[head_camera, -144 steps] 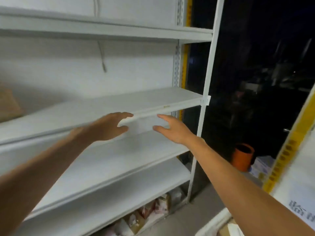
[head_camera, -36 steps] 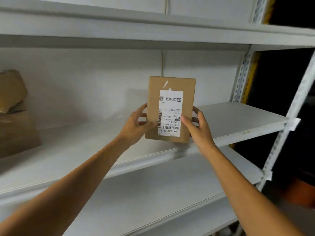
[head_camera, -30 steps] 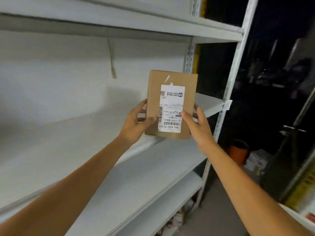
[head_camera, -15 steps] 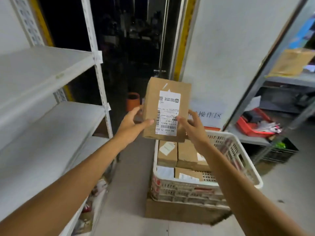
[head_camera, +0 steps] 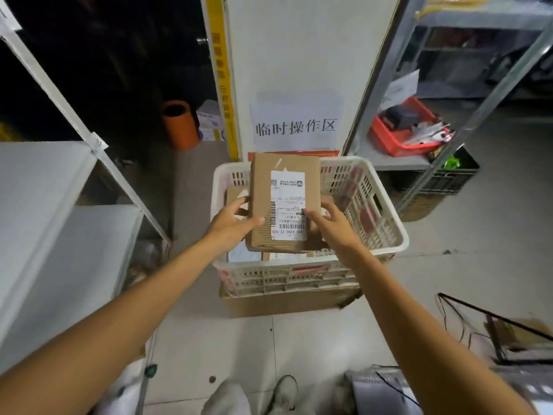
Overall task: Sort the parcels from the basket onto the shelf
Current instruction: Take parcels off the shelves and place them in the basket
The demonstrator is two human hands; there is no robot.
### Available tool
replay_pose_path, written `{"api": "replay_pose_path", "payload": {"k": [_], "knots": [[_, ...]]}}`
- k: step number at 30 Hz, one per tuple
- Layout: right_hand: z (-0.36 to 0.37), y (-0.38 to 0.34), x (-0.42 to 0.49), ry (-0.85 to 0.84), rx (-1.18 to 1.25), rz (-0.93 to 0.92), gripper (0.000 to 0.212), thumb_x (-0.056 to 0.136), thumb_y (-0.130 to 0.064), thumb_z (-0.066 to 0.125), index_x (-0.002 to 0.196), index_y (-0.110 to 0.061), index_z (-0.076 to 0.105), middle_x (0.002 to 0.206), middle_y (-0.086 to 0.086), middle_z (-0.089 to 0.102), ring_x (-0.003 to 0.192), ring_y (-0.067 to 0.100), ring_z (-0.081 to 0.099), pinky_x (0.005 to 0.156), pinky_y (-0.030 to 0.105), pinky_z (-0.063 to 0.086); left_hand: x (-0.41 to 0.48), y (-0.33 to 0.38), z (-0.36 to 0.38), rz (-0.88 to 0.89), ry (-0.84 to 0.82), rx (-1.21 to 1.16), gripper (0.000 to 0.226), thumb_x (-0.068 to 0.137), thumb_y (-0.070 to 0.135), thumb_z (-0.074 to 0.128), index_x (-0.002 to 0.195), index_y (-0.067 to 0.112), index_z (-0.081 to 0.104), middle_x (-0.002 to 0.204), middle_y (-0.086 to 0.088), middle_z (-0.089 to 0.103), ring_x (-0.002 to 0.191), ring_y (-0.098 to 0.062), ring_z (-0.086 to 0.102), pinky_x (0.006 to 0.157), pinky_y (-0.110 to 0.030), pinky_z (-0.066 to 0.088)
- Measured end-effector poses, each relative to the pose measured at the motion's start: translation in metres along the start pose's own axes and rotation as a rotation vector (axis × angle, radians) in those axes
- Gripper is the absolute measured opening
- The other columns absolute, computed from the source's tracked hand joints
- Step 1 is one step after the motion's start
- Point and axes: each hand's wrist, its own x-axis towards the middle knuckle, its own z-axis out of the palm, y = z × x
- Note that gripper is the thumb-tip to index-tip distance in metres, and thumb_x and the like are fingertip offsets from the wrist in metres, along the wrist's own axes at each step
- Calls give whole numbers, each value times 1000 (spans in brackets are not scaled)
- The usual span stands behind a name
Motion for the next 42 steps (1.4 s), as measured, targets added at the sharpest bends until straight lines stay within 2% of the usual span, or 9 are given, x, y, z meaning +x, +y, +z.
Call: {"api": "replay_pose_path", "payload": {"k": [4, 9, 11, 15, 20, 23, 28, 35, 42], "knots": [[-18, 18, 26, -6, 2, 67, 44, 96, -27, 56, 134, -9, 42, 114, 5, 64, 95, 19, 64, 69, 24, 56, 32, -6, 25, -54, -57, 3, 54, 86, 25, 69, 134, 25, 45, 113, -1, 61, 99, -16, 60, 66, -22, 49], [-41, 31, 75, 23, -21, 158, 47, 96, -29, 56, 135, -7, 41, 117, 10, 62, 97, 25, 64, 80, 39, 57, 93, -11, 51, -137, -148, 17, 64, 87, 25, 68, 143, 16, 39, 126, -5, 59, 112, -22, 57, 93, -39, 50], [-52, 34, 96, 58, -32, 192, 46, 96, -29, 56, 134, -6, 42, 118, 9, 61, 93, 21, 63, 68, 29, 55, 124, -12, 62, -160, -205, 5, 65, 86, 28, 68, 144, 19, 38, 132, -4, 56, 116, -22, 56, 90, -36, 50], [-68, 45, 134, 142, -36, 284, 42, 97, -26, 55, 132, -4, 45, 120, 11, 60, 107, 28, 61, 91, 45, 53, 178, -12, 87, -205, -270, -50, 63, 87, 25, 67, 144, 17, 40, 138, -4, 50, 118, -14, 51, 93, -25, 43], [-87, 64, 175, 211, -7, 356, 43, 96, -16, 56, 134, -1, 44, 119, 12, 60, 103, 24, 60, 87, 39, 54, 224, -15, 128, -243, -288, -37, 54, 92, 14, 61, 142, 12, 40, 114, 5, 50, 81, 10, 47, 59, 5, 34], [-105, 81, 206, 204, -27, 399, 41, 95, -13, 57, 133, -4, 45, 126, 14, 60, 109, 27, 61, 94, 45, 52, 245, -22, 150, -254, -324, 40, 66, 87, 15, 67, 145, 19, 36, 141, -2, 46, 118, -8, 47, 92, -16, 34], [-122, 109, 264, 151, -152, 378, 51, 93, -13, 60, 140, -7, 42, 131, 7, 55, 114, 19, 55, 97, 29, 46, 269, -37, 191, -213, -376, 55, 99, 74, 11, 78, 150, 31, 17, 149, 4, 35, 132, -11, 38, 106, -31, 37], [-143, 137, 305, 18, -148, 416, 49, 96, -10, 54, 142, -5, 37, 138, 13, 51, 124, 27, 51, 107, 41, 42, 294, -55, 219, -83, -246, 292, 77, 83, 3, 67, 146, 29, 31, 129, 15, 34, 90, 7, 46, 70, 4, 37], [-135, 163, 338, -83, -256, 334, 60, 89, -12, 64, 143, -10, 37, 138, 12, 43, 125, 28, 48, 105, 43, 45, 313, -84, 234, -66, -320, 529, 71, 88, 4, 61, 148, 21, 28, 148, 4, 21, 112, -23, 52, 96, -34, 48]]}}
